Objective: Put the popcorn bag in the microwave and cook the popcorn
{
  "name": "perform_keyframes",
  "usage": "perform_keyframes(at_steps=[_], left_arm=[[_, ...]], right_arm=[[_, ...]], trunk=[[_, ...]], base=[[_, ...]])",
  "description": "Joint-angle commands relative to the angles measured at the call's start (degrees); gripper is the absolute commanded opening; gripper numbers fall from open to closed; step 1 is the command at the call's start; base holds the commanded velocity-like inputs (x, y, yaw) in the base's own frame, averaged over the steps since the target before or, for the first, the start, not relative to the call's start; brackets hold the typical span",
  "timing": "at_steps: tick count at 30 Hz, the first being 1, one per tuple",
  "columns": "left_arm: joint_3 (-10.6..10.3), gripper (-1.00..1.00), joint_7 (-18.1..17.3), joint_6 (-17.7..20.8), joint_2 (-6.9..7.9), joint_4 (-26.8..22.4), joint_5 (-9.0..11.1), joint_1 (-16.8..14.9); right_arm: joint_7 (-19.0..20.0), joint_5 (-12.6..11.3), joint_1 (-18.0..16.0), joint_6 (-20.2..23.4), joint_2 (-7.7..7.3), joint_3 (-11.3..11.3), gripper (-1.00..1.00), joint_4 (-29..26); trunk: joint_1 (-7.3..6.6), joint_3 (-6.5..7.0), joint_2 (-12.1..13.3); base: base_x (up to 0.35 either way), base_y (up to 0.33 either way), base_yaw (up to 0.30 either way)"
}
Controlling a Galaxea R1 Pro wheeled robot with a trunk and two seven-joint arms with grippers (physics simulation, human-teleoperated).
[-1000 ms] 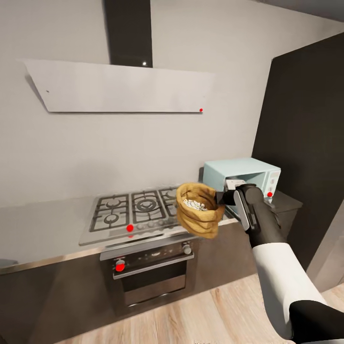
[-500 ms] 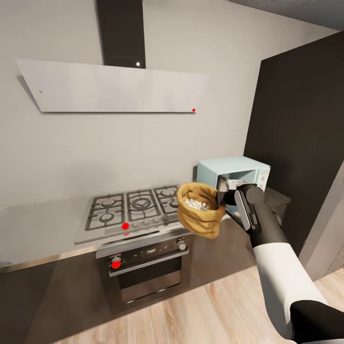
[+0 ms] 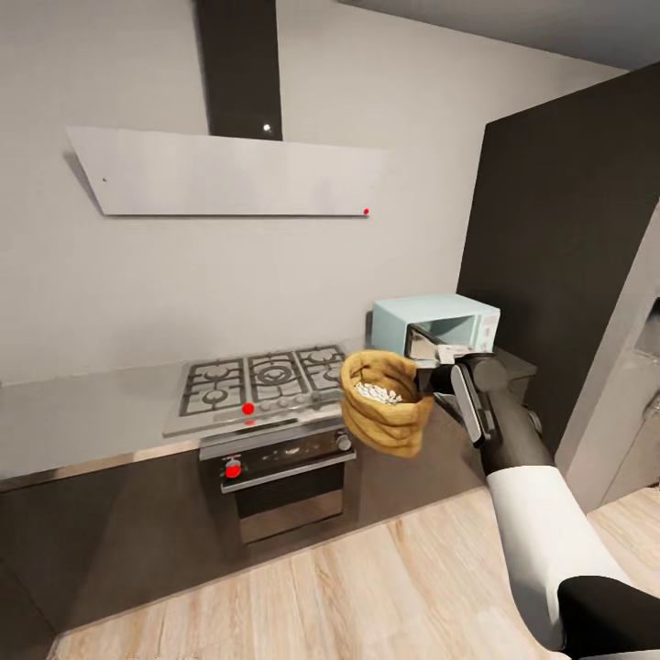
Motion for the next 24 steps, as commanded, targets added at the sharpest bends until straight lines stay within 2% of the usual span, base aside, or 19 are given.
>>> perform_keyframes(at_steps=[1, 6, 9, 12, 15, 24], left_arm=[[0.1, 1.0, 0.0, -0.1, -0.01, 0.0, 0.2, 0.0], [0.1, 1.0, 0.0, -0.1, -0.01, 0.0, 0.1, 0.0], [0.1, 1.0, 0.0, -0.1, 0.12, 0.0, 0.1, 0.0], [0.1, 1.0, 0.0, -0.1, 0.23, -0.1, 0.1, 0.0], [0.1, 1.0, 0.0, -0.1, 0.25, -0.1, 0.1, 0.0], [0.1, 1.0, 0.0, -0.1, 0.25, -0.1, 0.1, 0.0]], right_arm=[[0.1, 0.1, 0.0, 0.2, 0.04, -0.1, -1.0, 0.0], [0.1, 0.1, 0.0, 0.2, -0.09, -0.1, -1.0, 0.0], [0.1, 0.1, 0.0, 0.2, -1.24, -0.1, -1.0, 0.0], [0.2, 0.1, 0.0, 0.2, -2.35, -0.1, -1.0, 0.0], [0.1, 0.2, 0.0, 0.2, -2.63, -0.1, -1.0, 0.0], [0.1, 0.2, 0.0, 0.2, -4.87, -0.1, -1.0, 0.0]], trunk=[[-0.01, -0.11, -0.1], [-0.01, -0.11, -0.1], [-0.01, -0.11, -0.1], [-0.01, -0.11, -0.1], [-0.01, -0.11, -0.1], [-0.01, -0.11, -0.1]], base=[[-0.317, -0.123, 0.0], [-0.304, -0.14, -0.001], [-0.254, -0.111, -0.156], [-0.056, -0.02, -0.272], [-0.008, -0.003, -0.29], [0.0, 0.0, -0.293]])
